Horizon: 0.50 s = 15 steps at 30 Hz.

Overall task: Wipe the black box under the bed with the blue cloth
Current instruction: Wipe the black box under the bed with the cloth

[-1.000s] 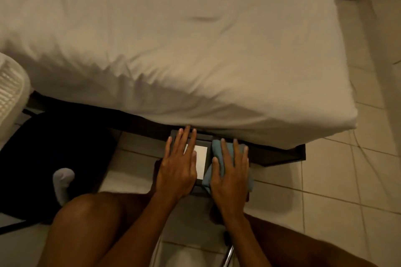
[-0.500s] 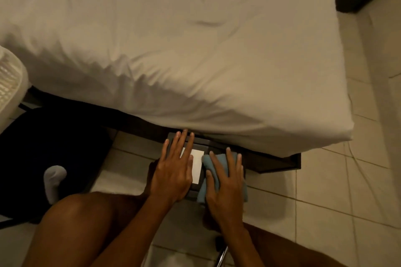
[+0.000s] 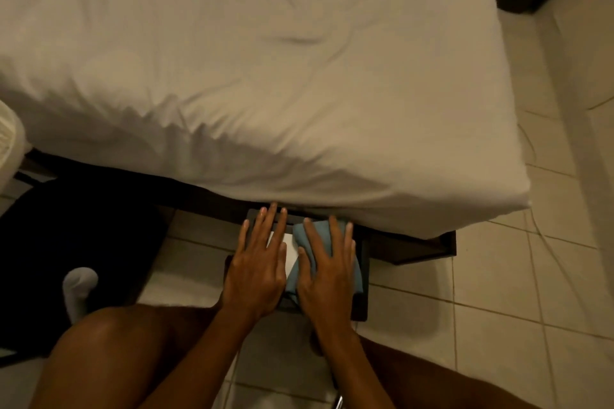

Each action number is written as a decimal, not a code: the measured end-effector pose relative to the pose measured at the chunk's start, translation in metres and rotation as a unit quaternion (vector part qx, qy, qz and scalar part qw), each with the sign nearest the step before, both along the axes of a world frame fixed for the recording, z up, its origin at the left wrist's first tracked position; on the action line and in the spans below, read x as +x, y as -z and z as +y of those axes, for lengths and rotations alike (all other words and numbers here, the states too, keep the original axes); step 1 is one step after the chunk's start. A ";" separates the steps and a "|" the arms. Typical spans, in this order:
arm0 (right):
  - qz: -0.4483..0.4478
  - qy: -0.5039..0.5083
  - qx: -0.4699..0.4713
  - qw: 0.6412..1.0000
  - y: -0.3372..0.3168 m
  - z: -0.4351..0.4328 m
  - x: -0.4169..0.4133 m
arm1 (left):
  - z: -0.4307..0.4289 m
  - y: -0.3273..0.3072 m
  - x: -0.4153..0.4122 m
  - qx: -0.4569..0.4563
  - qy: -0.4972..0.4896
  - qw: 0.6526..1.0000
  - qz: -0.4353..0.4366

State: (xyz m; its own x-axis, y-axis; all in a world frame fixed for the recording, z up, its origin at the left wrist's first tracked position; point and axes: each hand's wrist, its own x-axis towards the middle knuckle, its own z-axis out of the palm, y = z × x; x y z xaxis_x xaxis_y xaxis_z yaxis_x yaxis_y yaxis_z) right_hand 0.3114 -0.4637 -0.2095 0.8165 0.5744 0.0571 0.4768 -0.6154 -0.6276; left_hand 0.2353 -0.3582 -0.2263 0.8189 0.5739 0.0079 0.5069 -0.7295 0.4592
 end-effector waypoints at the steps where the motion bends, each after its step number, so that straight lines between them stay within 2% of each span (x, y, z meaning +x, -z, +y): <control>1: 0.005 -0.003 -0.002 1.000 0.001 0.001 0.002 | 0.000 0.000 0.001 -0.001 -0.001 1.000 0.000; 4: 0.040 -0.011 -0.019 0.999 -0.005 0.019 0.016 | 0.002 0.001 0.000 -0.010 -0.015 1.000 -0.004; 7: -0.002 -0.046 -0.031 0.998 -0.007 0.010 0.022 | 0.002 0.000 -0.001 -0.010 -0.023 1.000 -0.010; 9: -0.019 0.003 -0.025 0.999 -0.003 -0.005 0.027 | 0.002 0.000 -0.001 -0.007 -0.022 1.000 -0.009; 11: 0.009 0.064 -0.014 0.998 -0.002 -0.007 0.025 | 0.001 -0.001 -0.001 -0.005 -0.023 1.000 -0.008; 12: 0.027 0.064 -0.016 0.997 -0.003 -0.002 0.021 | 0.001 -0.001 -0.001 -0.005 -0.024 1.000 -0.010; 15: 0.019 -0.054 -0.033 0.998 -0.007 0.006 0.018 | 0.001 -0.002 -0.001 -0.006 -0.022 1.000 -0.013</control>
State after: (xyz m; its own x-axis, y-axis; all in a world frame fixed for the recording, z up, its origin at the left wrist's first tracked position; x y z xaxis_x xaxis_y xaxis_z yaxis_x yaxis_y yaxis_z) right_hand 0.3299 -0.4577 -0.2025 0.7500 0.6612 -0.0139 0.5195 -0.6020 -0.6064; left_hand 0.2345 -0.3576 -0.2247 0.7928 0.6091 0.0223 0.5256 -0.7017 0.4809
